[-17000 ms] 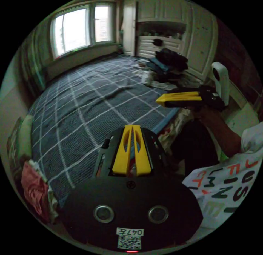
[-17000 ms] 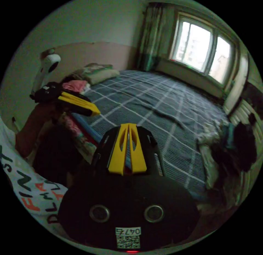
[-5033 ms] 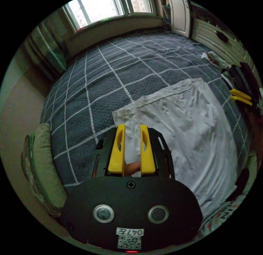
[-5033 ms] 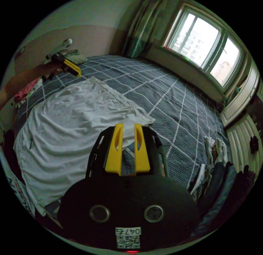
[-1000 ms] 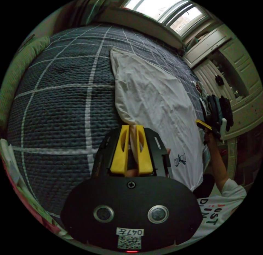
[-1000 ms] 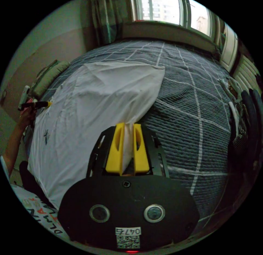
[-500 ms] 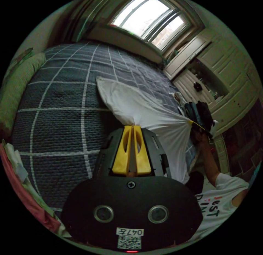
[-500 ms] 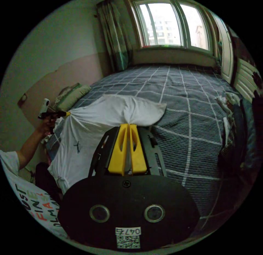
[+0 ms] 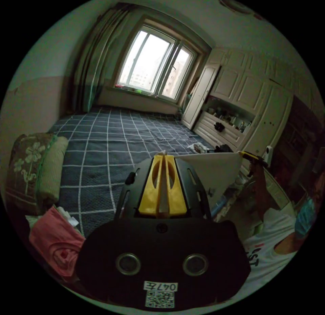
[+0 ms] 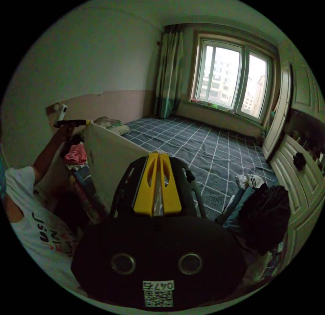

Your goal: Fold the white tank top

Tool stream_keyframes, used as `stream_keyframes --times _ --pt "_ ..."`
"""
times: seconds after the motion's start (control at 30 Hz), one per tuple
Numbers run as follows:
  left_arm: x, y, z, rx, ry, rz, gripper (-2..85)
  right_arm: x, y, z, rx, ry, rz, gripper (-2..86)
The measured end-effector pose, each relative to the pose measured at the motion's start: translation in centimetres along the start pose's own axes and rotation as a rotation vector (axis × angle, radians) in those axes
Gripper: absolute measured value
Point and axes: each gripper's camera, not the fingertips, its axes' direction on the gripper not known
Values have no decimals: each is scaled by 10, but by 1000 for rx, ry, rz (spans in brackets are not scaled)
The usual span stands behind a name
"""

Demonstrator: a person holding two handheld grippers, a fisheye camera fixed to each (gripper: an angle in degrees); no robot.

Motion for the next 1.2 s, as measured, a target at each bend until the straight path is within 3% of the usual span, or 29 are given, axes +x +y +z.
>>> stream_keyframes --times 0.2,0.37,0.47,0.57,0.83,0.9,1.2 --pt "8 -34 -3 11 -20 -58 -8 15 -40 18 -43 -23 62 0" --pt "45 -23 -47 181 -92 125 -8 -4 -57 4 -11 -14 10 -1" --pt "54 19 -68 200 -98 157 -8 -27 -43 10 -97 -24 -71 -1" --pt "53 80 -68 96 -134 159 -7 -46 -6 38 -217 -99 -88 -1" --pt "27 278 8 -524 -204 -35 -6 -95 146 152 -570 -290 59 -1" --pt "26 303 15 -605 -219 -58 -6 -108 179 171 -644 -323 100 -1" --pt "17 357 0 -570 -170 -113 8 -142 213 183 -596 -367 65 19"
